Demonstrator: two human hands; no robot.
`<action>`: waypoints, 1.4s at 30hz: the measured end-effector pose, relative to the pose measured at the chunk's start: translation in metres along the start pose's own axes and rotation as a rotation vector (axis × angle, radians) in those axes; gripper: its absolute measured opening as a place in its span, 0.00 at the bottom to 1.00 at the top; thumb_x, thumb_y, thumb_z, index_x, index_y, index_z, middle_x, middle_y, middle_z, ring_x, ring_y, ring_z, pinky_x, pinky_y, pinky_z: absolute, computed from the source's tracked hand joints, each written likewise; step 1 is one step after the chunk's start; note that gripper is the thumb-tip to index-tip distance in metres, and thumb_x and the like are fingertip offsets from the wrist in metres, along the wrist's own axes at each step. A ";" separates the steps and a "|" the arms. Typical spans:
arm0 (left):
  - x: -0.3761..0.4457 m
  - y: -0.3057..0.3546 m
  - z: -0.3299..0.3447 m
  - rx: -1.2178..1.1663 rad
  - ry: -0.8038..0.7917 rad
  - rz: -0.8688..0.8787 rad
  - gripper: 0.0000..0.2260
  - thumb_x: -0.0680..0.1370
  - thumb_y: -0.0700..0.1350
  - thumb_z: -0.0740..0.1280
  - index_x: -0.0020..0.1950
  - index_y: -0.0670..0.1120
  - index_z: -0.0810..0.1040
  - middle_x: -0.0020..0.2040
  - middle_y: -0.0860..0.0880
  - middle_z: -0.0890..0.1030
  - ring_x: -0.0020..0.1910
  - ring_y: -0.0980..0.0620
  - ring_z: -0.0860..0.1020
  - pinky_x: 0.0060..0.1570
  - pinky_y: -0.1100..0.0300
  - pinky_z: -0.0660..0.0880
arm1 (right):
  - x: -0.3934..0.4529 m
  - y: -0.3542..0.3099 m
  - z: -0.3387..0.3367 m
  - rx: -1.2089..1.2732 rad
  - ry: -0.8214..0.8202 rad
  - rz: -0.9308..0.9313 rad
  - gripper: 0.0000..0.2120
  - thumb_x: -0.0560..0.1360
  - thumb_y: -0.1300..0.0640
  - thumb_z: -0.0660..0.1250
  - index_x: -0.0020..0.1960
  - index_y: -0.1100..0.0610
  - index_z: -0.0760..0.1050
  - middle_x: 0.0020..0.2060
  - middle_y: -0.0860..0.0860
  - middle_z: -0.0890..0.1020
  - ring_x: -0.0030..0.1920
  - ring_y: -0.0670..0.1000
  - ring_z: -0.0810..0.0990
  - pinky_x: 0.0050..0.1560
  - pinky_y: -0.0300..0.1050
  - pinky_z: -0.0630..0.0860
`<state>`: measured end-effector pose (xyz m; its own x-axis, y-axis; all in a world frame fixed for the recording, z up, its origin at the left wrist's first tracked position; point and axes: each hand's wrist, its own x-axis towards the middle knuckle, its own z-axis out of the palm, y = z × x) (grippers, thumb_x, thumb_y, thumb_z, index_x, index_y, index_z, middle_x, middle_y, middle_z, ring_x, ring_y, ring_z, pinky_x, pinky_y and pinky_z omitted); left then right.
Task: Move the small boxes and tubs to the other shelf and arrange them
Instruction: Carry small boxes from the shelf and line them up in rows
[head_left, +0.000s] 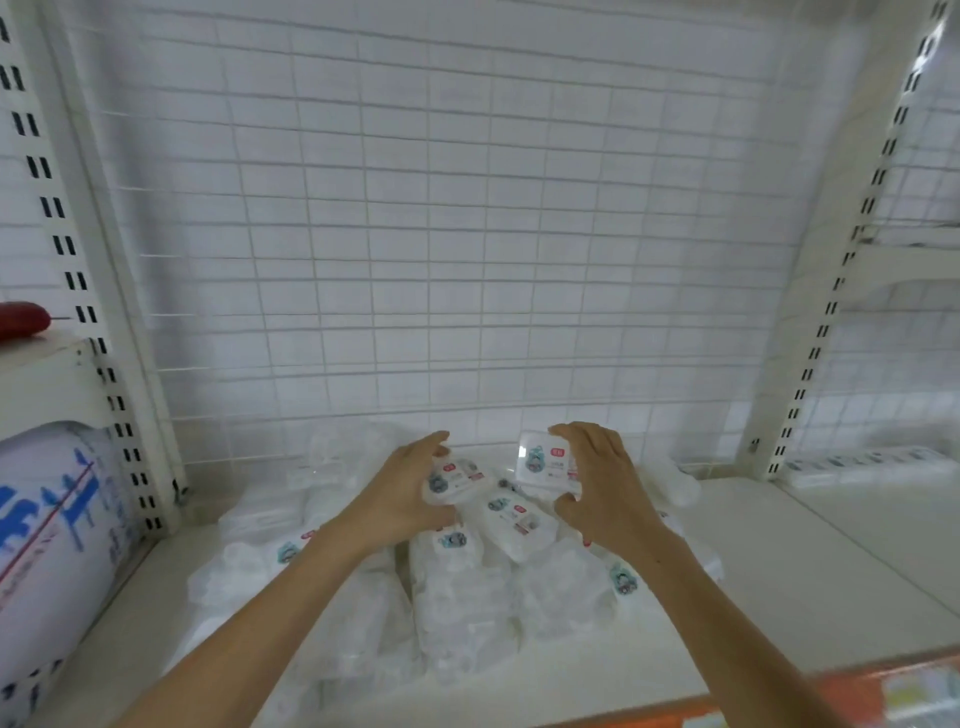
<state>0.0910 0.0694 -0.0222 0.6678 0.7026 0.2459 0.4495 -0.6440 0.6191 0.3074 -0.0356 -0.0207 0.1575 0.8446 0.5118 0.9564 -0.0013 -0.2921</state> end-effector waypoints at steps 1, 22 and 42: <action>0.001 0.005 -0.001 0.030 0.019 0.051 0.39 0.69 0.43 0.73 0.74 0.49 0.55 0.61 0.58 0.65 0.65 0.55 0.64 0.60 0.68 0.61 | -0.005 0.005 -0.006 -0.028 0.027 0.013 0.33 0.66 0.60 0.68 0.69 0.52 0.61 0.62 0.46 0.66 0.63 0.47 0.59 0.65 0.40 0.60; 0.030 0.257 0.277 -0.116 -0.370 0.530 0.41 0.70 0.43 0.72 0.73 0.57 0.49 0.63 0.55 0.64 0.61 0.62 0.61 0.58 0.73 0.60 | -0.301 0.220 -0.204 -0.202 0.148 0.712 0.34 0.64 0.62 0.71 0.68 0.54 0.66 0.62 0.53 0.69 0.63 0.54 0.62 0.61 0.47 0.65; 0.151 0.371 0.450 -0.138 -0.282 0.468 0.36 0.59 0.57 0.66 0.65 0.47 0.68 0.55 0.52 0.62 0.59 0.56 0.62 0.55 0.82 0.54 | -0.346 0.435 -0.278 -0.122 0.099 0.718 0.35 0.66 0.64 0.71 0.70 0.56 0.63 0.66 0.51 0.63 0.68 0.52 0.61 0.64 0.47 0.69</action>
<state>0.6256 -0.1991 -0.0911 0.9184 0.2317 0.3208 -0.0016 -0.8085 0.5885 0.7376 -0.4775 -0.1007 0.7713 0.5612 0.3003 0.6291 -0.6005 -0.4936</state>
